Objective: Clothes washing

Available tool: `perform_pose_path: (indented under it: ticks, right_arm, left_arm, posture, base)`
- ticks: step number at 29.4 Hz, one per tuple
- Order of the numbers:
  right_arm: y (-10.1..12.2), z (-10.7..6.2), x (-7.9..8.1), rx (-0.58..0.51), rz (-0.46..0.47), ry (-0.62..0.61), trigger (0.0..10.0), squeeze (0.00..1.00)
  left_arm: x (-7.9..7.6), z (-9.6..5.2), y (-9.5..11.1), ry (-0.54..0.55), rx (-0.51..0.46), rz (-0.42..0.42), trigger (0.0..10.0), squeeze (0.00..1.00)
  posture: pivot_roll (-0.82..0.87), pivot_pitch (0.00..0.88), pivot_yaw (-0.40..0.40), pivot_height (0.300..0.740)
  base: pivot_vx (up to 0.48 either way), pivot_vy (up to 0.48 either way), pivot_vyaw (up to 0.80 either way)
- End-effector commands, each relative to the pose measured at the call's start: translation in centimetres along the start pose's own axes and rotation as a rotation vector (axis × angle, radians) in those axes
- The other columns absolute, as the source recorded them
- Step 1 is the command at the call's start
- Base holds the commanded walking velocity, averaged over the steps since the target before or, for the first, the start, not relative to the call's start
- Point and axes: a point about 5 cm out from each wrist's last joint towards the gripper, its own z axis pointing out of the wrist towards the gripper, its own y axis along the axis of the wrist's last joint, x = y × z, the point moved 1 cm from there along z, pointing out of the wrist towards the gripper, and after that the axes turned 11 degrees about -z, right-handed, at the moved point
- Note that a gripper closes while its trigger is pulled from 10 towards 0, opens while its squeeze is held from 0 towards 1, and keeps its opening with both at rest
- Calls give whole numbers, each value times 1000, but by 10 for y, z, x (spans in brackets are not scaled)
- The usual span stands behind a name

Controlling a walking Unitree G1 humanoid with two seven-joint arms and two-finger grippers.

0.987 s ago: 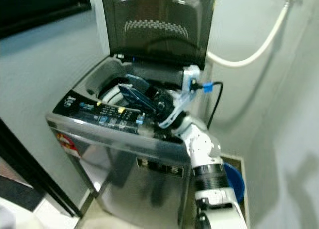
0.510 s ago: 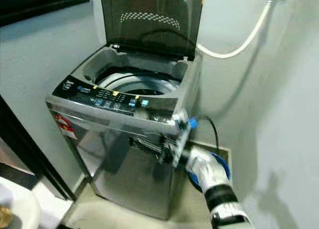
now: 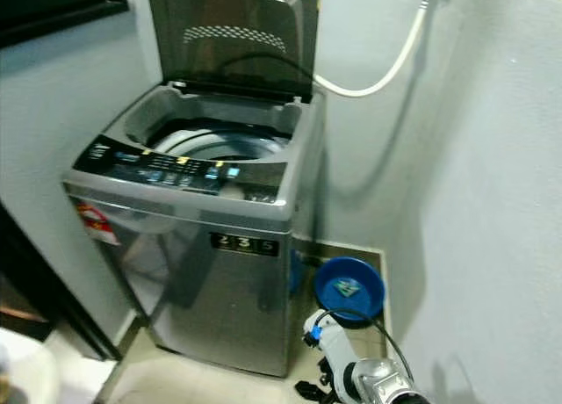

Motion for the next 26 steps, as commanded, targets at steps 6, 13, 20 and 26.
perform_pose_path:
  ticks: [6, 13, 20, 26]
  right_arm:
    - [-26, 0, 2, 150, -31, -122, 10000, 0]
    - [-43, -3, 1, 222, -25, -205, 10000, 0]
    - [-61, -8, 3, 298, -18, -270, 10000, 0]
    - [-62, -8, 3, 307, -26, -289, 10000, 0]
  left_arm:
    - [-10, 2, 9, -31, -34, 5, 10000, 0]
    - [-11, 2, 10, -32, -36, 4, 10000, 0]
    - [-12, 2, 10, -34, -38, 2, 10000, 0]
    - [-11, 2, 12, -35, -40, 5, 10000, 0]
  posture:
    - [184, 0, -70, 740]
    - [186, 0, -72, 740]
    - [196, 0, -75, 740]
    - [189, 0, -71, 740]
  base:
    - [0, 0, 775]
    - [0, 0, 775]
    - [0, 0, 775]
    - [0, 0, 775]
